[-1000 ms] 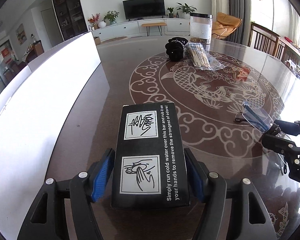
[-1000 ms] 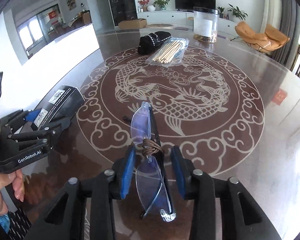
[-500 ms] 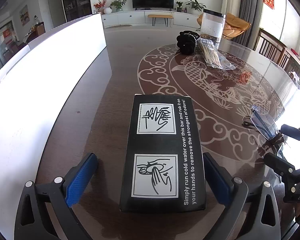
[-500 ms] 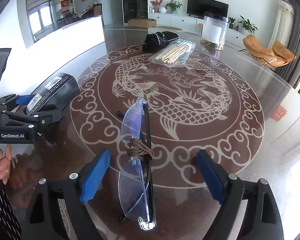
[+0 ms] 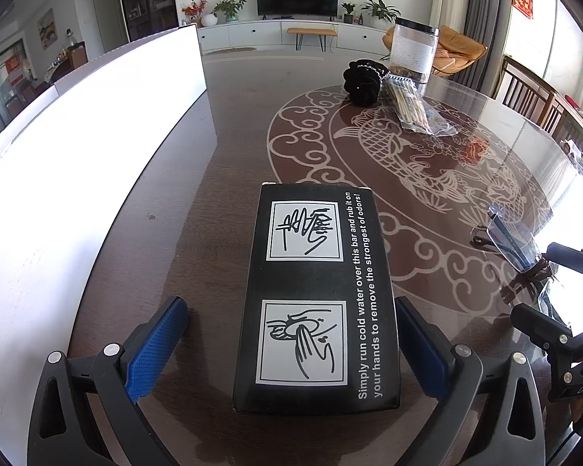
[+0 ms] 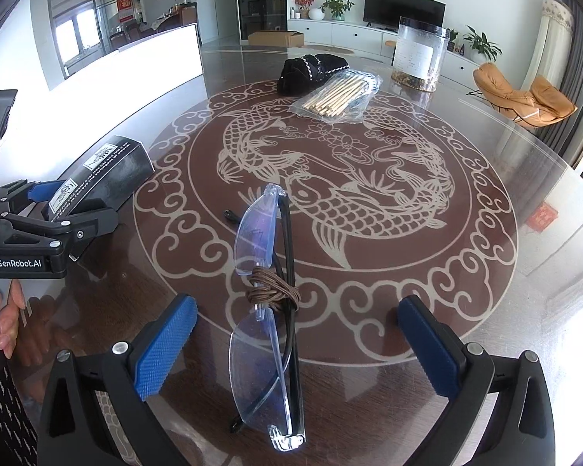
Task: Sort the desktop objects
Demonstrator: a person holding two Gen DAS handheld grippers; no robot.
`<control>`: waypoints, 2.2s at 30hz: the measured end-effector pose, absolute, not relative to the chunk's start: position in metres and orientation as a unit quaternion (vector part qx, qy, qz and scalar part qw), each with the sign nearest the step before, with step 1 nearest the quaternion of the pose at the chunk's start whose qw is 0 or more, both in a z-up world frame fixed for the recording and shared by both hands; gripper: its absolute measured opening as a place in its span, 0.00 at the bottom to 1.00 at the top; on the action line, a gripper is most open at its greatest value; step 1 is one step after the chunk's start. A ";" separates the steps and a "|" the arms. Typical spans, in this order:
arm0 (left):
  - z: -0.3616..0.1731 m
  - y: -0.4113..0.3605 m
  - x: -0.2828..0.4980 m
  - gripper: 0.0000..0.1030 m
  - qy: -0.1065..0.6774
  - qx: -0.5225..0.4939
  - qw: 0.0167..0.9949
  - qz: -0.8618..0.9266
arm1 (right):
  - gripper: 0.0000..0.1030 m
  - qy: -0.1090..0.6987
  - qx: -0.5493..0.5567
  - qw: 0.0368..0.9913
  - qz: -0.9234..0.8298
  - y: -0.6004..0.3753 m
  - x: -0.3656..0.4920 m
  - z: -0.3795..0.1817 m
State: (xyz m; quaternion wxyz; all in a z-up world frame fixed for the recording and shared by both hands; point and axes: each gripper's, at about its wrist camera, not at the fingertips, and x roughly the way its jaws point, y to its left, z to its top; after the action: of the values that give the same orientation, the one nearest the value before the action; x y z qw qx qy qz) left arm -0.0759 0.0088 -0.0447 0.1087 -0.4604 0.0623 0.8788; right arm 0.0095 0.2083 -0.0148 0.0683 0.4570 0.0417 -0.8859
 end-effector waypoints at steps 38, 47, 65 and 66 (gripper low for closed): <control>-0.045 0.008 -0.075 1.00 0.058 -0.453 0.103 0.884 | 1.00 0.041 0.457 0.068 -0.886 0.208 0.009 -0.015; -0.045 0.008 -0.075 1.00 0.058 -0.453 0.103 0.884 | 1.00 0.041 0.457 0.068 -0.886 0.208 0.009 -0.015; -0.045 0.008 -0.075 1.00 0.058 -0.453 0.103 0.884 | 1.00 0.041 0.457 0.068 -0.886 0.208 0.009 -0.015; -0.045 0.008 -0.075 1.00 0.058 -0.453 0.103 0.884 | 1.00 0.041 0.457 0.068 -0.886 0.208 0.009 -0.015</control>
State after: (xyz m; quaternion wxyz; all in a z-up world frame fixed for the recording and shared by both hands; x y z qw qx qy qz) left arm -0.0752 0.0080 -0.0452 0.1031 -0.4526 0.0581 0.8838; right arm 0.0091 0.2077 -0.0147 0.0680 0.4572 0.0407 -0.8858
